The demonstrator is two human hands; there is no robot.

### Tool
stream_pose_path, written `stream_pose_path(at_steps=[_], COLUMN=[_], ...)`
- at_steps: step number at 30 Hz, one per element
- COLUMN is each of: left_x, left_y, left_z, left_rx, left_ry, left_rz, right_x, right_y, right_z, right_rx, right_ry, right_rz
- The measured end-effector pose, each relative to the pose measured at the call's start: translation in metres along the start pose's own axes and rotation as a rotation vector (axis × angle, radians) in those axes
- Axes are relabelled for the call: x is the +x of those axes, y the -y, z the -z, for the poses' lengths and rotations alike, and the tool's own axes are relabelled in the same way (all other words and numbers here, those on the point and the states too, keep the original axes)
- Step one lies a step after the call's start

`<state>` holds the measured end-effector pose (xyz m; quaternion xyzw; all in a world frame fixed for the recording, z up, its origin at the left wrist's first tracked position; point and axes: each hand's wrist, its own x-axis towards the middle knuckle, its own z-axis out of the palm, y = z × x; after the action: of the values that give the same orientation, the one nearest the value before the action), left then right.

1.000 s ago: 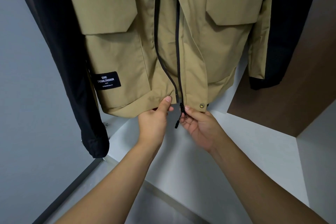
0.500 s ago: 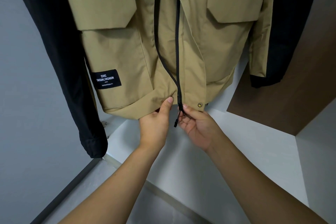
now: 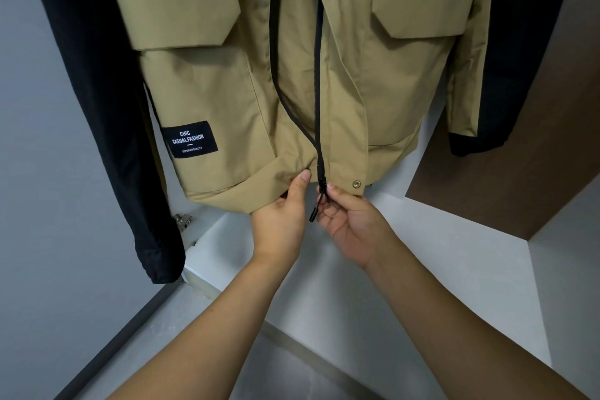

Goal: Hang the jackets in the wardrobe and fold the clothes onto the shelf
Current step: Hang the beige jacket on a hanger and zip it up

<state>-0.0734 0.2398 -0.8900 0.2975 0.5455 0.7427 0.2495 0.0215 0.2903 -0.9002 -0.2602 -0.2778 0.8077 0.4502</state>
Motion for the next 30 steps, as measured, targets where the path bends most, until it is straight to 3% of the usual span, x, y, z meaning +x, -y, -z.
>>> stream_pose_path(at_steps=[6,11,17,21,26,30], left_x=[-0.007,-0.001,0.002,0.006,0.003,0.007], left_y=[-0.002,-0.002,-0.003,-0.001,-0.009,-0.009], left_z=[0.001,0.006,0.011,0.011,0.011,0.015], left_rx=[0.133,0.087,0.124,0.122,0.16,0.119], left_ry=[0.074,0.091,0.115,0.16,0.28,0.313], left_rz=[-0.184,-0.098,0.062,0.103,-0.002,0.0], right_x=[0.001,0.001,-0.001,0.002,0.003,0.003], right_y=[0.0,0.01,0.027,0.028,0.016,0.016], right_z=[-0.005,0.003,0.007,0.007,-0.001,-0.006], right_rx=[-0.032,-0.226,-0.335,-0.375,-0.341,-0.353], right_ry=[-0.076,-0.138,0.01,-0.034,-0.109,-0.076], right_rz=[0.008,-0.043,0.0,0.03,0.077,0.116])
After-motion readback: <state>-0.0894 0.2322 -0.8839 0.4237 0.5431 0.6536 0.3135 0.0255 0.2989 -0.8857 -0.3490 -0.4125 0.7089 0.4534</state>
